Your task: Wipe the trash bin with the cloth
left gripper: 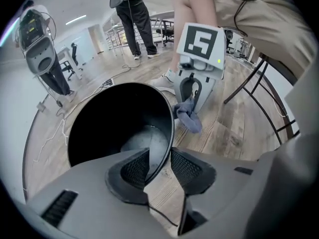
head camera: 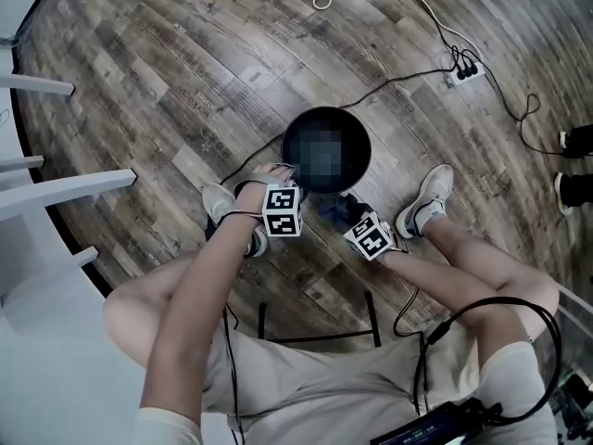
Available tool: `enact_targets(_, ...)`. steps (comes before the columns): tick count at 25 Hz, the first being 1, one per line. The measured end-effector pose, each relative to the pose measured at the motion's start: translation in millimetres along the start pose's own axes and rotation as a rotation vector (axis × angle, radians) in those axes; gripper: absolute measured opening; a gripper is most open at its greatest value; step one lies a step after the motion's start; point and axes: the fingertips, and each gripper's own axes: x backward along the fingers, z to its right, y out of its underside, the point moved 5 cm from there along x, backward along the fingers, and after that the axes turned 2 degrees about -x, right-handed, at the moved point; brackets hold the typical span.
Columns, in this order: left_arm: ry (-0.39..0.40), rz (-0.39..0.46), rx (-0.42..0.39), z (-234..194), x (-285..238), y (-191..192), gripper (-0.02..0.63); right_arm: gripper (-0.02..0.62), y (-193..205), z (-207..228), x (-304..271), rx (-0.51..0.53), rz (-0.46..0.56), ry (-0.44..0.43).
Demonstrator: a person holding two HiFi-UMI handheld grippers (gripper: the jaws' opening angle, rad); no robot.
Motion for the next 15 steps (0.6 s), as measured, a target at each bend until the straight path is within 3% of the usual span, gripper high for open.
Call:
enact_targets(7, 0.007, -0.032, 0.085, 7, -3, -8, 0.138, 0.078, -29, -7, 52, 0.001, 0.087, 0.008)
enact_targets(15, -0.018, -0.054, 0.347, 13, -10, -30, 0.137, 0.078, -44, -25, 90, 0.093, 0.165, -0.007)
